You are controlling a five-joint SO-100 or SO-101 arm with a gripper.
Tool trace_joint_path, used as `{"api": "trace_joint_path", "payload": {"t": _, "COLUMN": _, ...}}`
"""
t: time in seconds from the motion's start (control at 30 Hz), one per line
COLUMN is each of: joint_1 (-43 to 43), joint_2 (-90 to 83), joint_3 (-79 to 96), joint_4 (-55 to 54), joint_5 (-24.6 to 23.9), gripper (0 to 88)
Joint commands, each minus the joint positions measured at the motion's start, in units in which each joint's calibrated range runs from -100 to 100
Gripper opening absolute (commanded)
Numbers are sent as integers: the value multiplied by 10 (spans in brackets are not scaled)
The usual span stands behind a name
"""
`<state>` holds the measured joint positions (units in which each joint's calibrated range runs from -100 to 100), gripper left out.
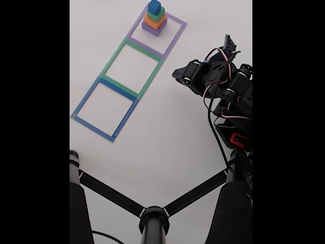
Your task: Tower of hanoi
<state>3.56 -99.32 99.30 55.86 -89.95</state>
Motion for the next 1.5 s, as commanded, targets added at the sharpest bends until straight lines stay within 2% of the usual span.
{"api": "trace_joint_path", "payload": {"t": 0.0, "joint_1": 1, "joint_2": -7, "joint_3": 7, "joint_4": -12, "joint_5": 1, "gripper": 11}}
{"api": "trace_joint_path", "payload": {"t": 1.47, "joint_1": 1, "joint_2": -7, "joint_3": 7, "joint_4": -12, "joint_5": 1, "gripper": 11}}
